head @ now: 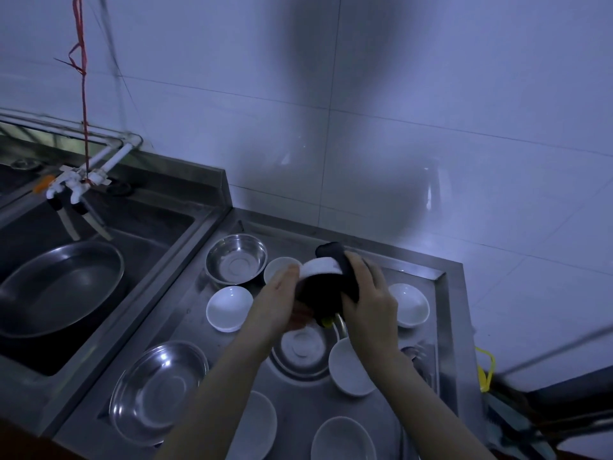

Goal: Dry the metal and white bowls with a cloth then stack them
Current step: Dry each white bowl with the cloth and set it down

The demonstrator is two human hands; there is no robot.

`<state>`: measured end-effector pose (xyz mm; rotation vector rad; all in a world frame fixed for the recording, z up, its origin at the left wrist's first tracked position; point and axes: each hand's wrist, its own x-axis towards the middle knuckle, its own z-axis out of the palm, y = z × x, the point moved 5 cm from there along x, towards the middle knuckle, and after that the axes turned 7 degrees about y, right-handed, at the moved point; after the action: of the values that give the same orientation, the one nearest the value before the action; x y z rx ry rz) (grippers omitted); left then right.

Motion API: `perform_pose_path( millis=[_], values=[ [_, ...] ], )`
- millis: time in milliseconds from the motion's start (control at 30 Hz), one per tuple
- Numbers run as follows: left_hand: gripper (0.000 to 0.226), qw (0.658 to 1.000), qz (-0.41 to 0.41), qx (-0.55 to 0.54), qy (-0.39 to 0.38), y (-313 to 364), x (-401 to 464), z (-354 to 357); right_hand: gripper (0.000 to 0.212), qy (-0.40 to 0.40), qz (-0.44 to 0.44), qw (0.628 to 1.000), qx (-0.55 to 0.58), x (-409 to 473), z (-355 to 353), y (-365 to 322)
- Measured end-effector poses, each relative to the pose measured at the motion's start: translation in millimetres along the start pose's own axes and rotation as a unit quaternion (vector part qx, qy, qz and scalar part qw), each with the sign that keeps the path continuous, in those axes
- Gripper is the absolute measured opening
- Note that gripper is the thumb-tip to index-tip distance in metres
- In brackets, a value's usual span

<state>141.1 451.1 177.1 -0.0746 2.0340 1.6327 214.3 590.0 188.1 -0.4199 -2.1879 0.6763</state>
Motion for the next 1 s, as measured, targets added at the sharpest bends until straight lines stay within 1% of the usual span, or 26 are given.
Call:
perform_pose_path(
  millis=[67,100,133,167,233,333,367,400,433,467,533,600,667,700,767,800,833,867,900,1000],
  values=[
    [0.054,0.999,0.011,-0.008,0.029,1,5,-1,0.073,-0.014,-0.036,0.999,0.003,-9,2,-3],
    [0.062,0.999,0.024,0.001,0.037,2,6,-2,0.075,-0.015,-0.047,0.999,0.005,-11,2,-4],
    [0.065,0.998,0.043,0.031,0.041,2,8,-3,0.075,-0.013,-0.054,0.998,0.007,-12,0,-3],
    [0.061,0.994,0.062,0.078,0.038,4,6,-4,0.075,-0.009,-0.061,0.998,0.006,-12,-2,-1],
    [0.045,0.982,0.097,0.156,0.033,7,5,-2,0.072,-0.003,-0.068,0.998,0.0,-9,-4,4],
    [0.043,0.978,0.114,0.17,0.038,8,5,0,0.066,-0.001,-0.077,0.997,-0.015,-6,-4,6],
    [0.042,0.984,0.11,0.136,0.042,9,6,1,0.062,0.005,-0.077,0.997,-0.015,-5,-4,6],
    [0.038,0.992,0.095,0.076,0.043,9,7,2,0.057,0.011,-0.076,0.997,-0.014,-5,-5,6],
    [0.031,0.997,0.062,-0.002,0.037,8,8,4,0.054,0.017,-0.077,0.997,-0.013,-5,-5,5],
    [0.024,0.996,0.019,-0.089,0.023,6,8,8,0.053,0.021,-0.081,0.996,-0.012,-6,-5,4],
    [0.018,0.971,-0.059,-0.233,-0.001,5,9,14,0.052,0.029,-0.095,0.995,-0.007,-8,-5,2],
    [0.017,0.943,-0.1,-0.318,-0.011,4,10,16,0.057,0.029,-0.107,0.994,0.002,-12,-5,1],
    [0.018,0.922,-0.114,-0.368,-0.029,4,9,19,0.067,0.013,-0.118,0.993,0.017,-14,-5,0],
    [0.021,0.915,-0.117,-0.385,-0.036,5,9,19,0.069,0.001,-0.125,0.992,0.024,-15,-5,-2],
    [0.022,0.901,-0.123,-0.414,-0.04,4,11,19,0.062,-0.021,-0.138,0.99,0.033,-18,-5,-8],
    [0.023,0.9,-0.12,-0.418,-0.037,5,12,18,0.056,-0.032,-0.147,0.988,0.035,-19,-5,-10],
    [0.03,0.904,-0.111,-0.411,-0.031,5,14,17,0.052,-0.044,-0.158,0.986,0.035,-21,-4,-13],
    [0.038,0.911,-0.098,-0.399,-0.026,6,17,16,0.05,-0.058,-0.169,0.983,0.032,-23,-3,-14],
    [0.041,0.917,-0.085,-0.389,-0.018,7,21,15,0.05,-0.073,-0.178,0.981,0.028,-25,-1,-15],
    [0.029,0.914,-0.084,-0.397,-0.003,8,27,14,0.053,-0.1,-0.178,0.979,0.02,-26,2,-16]
  ],
)
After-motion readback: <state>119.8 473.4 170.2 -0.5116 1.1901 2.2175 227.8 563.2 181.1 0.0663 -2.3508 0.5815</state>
